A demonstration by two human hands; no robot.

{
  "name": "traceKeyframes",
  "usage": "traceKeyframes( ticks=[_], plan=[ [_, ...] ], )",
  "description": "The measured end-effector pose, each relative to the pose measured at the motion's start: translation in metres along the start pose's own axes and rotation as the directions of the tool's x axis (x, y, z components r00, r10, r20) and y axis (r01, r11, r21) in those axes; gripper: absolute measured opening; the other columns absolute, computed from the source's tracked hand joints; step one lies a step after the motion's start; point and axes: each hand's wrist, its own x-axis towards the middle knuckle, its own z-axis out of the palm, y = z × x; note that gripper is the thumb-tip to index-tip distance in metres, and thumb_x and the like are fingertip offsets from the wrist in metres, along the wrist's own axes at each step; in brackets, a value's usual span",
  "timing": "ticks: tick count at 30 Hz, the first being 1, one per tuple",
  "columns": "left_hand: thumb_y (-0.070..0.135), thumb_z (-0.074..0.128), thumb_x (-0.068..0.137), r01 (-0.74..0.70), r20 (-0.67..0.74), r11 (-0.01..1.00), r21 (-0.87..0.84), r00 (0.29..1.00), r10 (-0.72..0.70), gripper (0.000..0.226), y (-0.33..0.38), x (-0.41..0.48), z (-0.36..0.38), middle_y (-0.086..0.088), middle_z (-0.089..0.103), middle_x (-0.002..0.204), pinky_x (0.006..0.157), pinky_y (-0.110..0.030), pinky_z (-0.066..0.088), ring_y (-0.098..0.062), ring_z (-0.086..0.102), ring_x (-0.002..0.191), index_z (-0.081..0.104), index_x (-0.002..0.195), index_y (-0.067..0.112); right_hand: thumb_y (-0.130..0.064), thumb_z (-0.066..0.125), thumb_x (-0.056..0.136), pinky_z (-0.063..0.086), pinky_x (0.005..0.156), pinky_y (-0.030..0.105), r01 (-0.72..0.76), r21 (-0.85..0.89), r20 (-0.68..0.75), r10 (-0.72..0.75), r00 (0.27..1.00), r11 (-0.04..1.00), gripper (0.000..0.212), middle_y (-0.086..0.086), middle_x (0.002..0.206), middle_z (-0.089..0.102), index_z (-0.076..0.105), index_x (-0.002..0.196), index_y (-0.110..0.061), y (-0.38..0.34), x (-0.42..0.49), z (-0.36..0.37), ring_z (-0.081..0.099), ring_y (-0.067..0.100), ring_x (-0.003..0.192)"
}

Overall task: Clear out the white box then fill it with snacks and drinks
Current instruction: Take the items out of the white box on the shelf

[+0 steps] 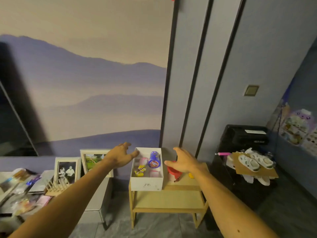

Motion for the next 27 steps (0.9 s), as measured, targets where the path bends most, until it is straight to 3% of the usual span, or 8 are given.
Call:
traceKeyframes(
  ticks=[6,12,14,15,18,21,24,27],
  plan=[
    [0.068,0.057,0.096,0.026,0.068,0.999,-0.031,0.997,-0.024,0.075,-0.019,0.087,0.042,-0.007,0.056,0.151,0.106,-0.043,0.050,-0.028,0.059,0.131,0.043,0.154,0.022,-0.073,0.065,0.088,0.055,0.104,0.046,-0.014,0.039,0.041,0.012,0.999,0.999,0.088,0.003,0.160,0.049,0.038,0.158,-0.027,0.020,0.103,0.032,0.057,0.029,0.137],
    [0.059,0.068,0.095,0.139,0.120,0.989,-0.050,0.984,-0.132,0.071,-0.037,0.191,0.097,-0.007,0.062,0.144,0.101,-0.039,0.051,-0.027,0.063,0.122,0.048,0.151,0.020,-0.047,0.066,0.102,0.047,0.094,0.031,-0.003,0.110,0.092,-0.008,0.996,0.994,0.062,0.011,0.149,0.055,0.048,0.151,-0.013,0.038,0.221,0.072,0.058,0.028,0.131],
    [0.061,0.071,0.091,0.190,0.139,0.981,-0.037,0.973,-0.183,0.074,-0.042,0.224,0.115,-0.007,0.064,0.141,0.101,-0.039,0.052,-0.027,0.063,0.121,0.050,0.149,0.020,-0.042,0.067,0.101,0.045,0.077,0.026,-0.016,0.152,0.140,-0.005,0.990,0.988,0.048,0.011,0.126,0.064,0.057,0.135,-0.010,0.044,0.261,0.090,0.064,0.029,0.112],
    [0.060,0.073,0.089,0.204,0.150,0.979,-0.030,0.969,-0.197,0.075,-0.043,0.237,0.123,-0.007,0.065,0.139,0.099,-0.037,0.051,-0.027,0.063,0.120,0.051,0.148,0.019,-0.042,0.067,0.098,0.050,0.072,0.031,-0.028,0.152,0.174,0.001,0.985,0.988,0.039,0.008,0.110,0.064,0.060,0.121,-0.010,0.050,0.284,0.103,0.064,0.028,0.097],
    [0.053,0.079,0.087,0.251,0.192,0.968,-0.019,0.951,-0.243,0.074,-0.048,0.270,0.152,-0.006,0.067,0.134,0.093,-0.033,0.048,-0.027,0.064,0.119,0.053,0.146,0.017,-0.036,0.070,0.085,0.058,0.077,0.048,-0.004,0.139,0.287,-0.036,0.957,0.990,0.030,0.006,0.091,0.061,0.054,0.095,-0.014,0.070,0.344,0.146,0.059,0.027,0.076],
    [0.054,0.081,0.082,0.308,0.224,0.951,-0.002,0.927,-0.300,0.072,-0.067,0.294,0.188,-0.003,0.068,0.134,0.099,-0.036,0.052,-0.026,0.065,0.119,0.057,0.141,0.021,-0.019,0.068,0.086,0.051,0.073,0.043,0.012,0.132,0.354,-0.058,0.933,0.991,0.030,0.020,0.104,0.068,0.062,0.106,0.002,0.066,0.365,0.152,0.065,0.042,0.095],
    [0.046,0.080,0.085,0.347,0.199,0.938,0.013,0.918,-0.343,0.059,-0.087,0.313,0.219,-0.002,0.067,0.132,0.096,-0.037,0.053,-0.026,0.066,0.115,0.062,0.136,0.023,-0.020,0.063,0.096,0.050,0.092,0.039,0.030,0.105,0.344,-0.065,0.937,0.994,0.043,0.017,0.131,0.062,0.056,0.134,0.000,0.074,0.392,0.180,0.063,0.034,0.115],
    [0.043,0.079,0.085,0.387,0.214,0.922,-0.010,0.902,-0.376,0.056,-0.104,0.330,0.247,-0.001,0.066,0.133,0.095,-0.036,0.053,-0.026,0.067,0.113,0.061,0.135,0.024,-0.029,0.060,0.102,0.035,0.112,0.037,0.062,0.041,0.395,-0.073,0.916,0.997,0.056,0.020,0.150,0.049,0.043,0.147,-0.001,0.081,0.417,0.222,0.050,0.036,0.136]
  ],
)
